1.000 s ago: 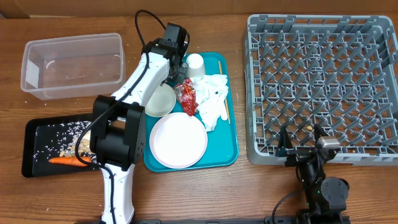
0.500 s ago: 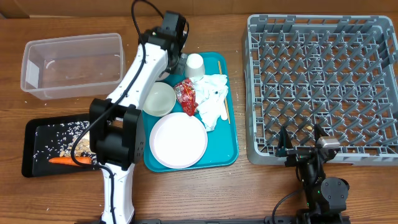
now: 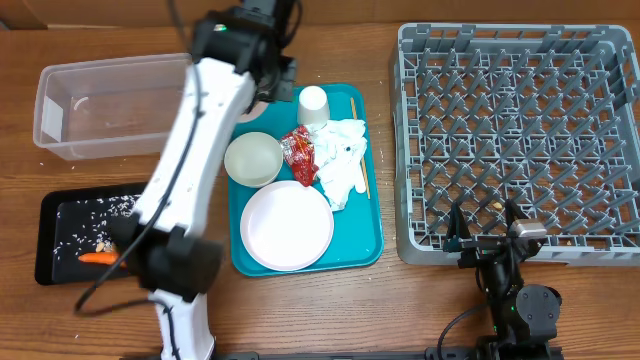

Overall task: Sort waste into correct bins and load items into the dishwasher rack
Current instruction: 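Tip the pink bowl over the black tray to pour out its contents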

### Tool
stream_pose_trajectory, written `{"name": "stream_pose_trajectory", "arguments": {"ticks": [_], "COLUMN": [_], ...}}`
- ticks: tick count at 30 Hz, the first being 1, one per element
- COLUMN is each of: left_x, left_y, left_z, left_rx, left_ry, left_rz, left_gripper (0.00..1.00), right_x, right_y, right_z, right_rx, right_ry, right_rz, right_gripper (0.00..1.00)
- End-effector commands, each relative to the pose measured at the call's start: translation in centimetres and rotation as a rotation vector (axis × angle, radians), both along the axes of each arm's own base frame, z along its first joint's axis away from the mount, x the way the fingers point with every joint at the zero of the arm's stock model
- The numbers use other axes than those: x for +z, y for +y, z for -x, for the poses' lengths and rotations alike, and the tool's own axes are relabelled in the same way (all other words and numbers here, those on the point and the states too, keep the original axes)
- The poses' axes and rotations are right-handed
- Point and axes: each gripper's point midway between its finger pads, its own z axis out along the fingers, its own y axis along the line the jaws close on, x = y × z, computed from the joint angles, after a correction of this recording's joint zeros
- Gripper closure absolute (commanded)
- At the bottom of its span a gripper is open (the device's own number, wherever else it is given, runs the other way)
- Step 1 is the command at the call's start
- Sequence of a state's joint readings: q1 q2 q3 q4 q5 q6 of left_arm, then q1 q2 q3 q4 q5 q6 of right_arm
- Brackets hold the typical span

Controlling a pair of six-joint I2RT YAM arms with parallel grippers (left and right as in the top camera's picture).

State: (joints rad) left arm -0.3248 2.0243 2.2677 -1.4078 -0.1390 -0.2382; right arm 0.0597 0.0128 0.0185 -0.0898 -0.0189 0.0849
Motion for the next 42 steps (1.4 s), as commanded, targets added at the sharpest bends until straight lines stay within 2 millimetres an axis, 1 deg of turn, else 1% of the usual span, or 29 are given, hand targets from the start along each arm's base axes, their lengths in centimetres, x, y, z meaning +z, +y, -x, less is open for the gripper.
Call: {"name": "stream_pose_trajectory", "arguments": {"ticks": [1, 2, 5, 7, 8, 9, 10, 11, 12, 16, 18, 22, 27, 28, 30, 36, 39, 42], "left_x": [6.0, 6.4, 7.3, 7.3, 6.8, 6.5, 6.2, 5.8, 5.6, 4.8, 4.4, 3.5, 2.3, 1.6, 0.5, -4.4, -5.3, -5.4], "left_y": [4.9, 5.7, 9.1, 11.3, 13.2, 13.9, 14.1, 15.0, 15.4, 17.3, 18.2, 19.2, 19.4, 19.6, 20.3, 22.6, 23.0, 23.4], "left_z": [2.6, 3.1, 5.0, 6.3, 7.8, 8.1, 8.3, 8.7, 8.9, 9.5, 9.9, 10.5, 10.8, 10.9, 11.2, 12.6, 12.8, 12.7], "left_rx": [0.230, 0.248, 0.325, 0.379, 0.432, 0.437, 0.421, 0.453, 0.452, 0.445, 0.440, 0.422, 0.334, 0.315, 0.328, 0.437, 0.415, 0.387], "left_ry": [-0.097, -0.095, -0.077, -0.041, 0.025, 0.044, 0.061, 0.088, 0.100, 0.132, 0.143, 0.158, 0.144, 0.129, 0.122, 0.144, 0.078, -0.028], "left_rz": [0.079, 0.079, 0.076, 0.080, 0.097, 0.119, 0.152, 0.230, 0.270, 0.388, 0.440, 0.554, 0.744, 0.825, 0.885, 0.965, 1.050, 1.152], "left_gripper": [0.96, 0.96, 0.96, 0.96, 0.96, 0.96, 0.95, 0.96, 0.95, 0.96, 0.96, 0.96, 0.96, 0.96, 0.96, 0.96, 0.96, 0.96], "right_x": [-0.2, -0.2, -0.2, -0.2, -0.2, -0.2, -0.2, -0.2, -0.2, -0.2, -0.2, -0.2, -0.2, -0.2, -0.2, -0.2, -0.2, -0.2], "right_y": [0.0, 0.0, 0.0, 0.0, 0.0, 0.0, 0.0, 0.0, 0.0, 0.0, 0.0, 0.0, 0.0, 0.0, 0.0, 0.0, 0.0, 0.0], "right_z": [0.0, 0.0, 0.0, 0.0, 0.0, 0.0, 0.0, 0.0, 0.0, 0.0, 0.0, 0.0, 0.0, 0.0, 0.0, 0.0, 0.0, 0.0], "right_rx": [0.000, 0.000, 0.000, 0.000, 0.000, 0.000, 0.000, 0.000, 0.000, 0.000, 0.000, 0.000, 0.000, 0.000, 0.000, 0.000, 0.000, 0.000], "right_ry": [-0.005, -0.004, -0.004, -0.004, -0.004, -0.005, -0.004, -0.004, -0.005, -0.005, -0.004, -0.004, -0.004, -0.004, -0.005, -0.005, -0.004, -0.004], "right_rz": [0.003, 0.003, 0.003, 0.003, 0.003, 0.003, 0.003, 0.003, 0.003, 0.003, 0.003, 0.003, 0.003, 0.003, 0.003, 0.003, 0.003, 0.003], "right_gripper": [0.00, 0.00, 0.00, 0.00, 0.00, 0.00, 0.00, 0.00, 0.00, 0.00, 0.00, 0.00, 0.00, 0.00, 0.00, 0.00, 0.00, 0.00]}}
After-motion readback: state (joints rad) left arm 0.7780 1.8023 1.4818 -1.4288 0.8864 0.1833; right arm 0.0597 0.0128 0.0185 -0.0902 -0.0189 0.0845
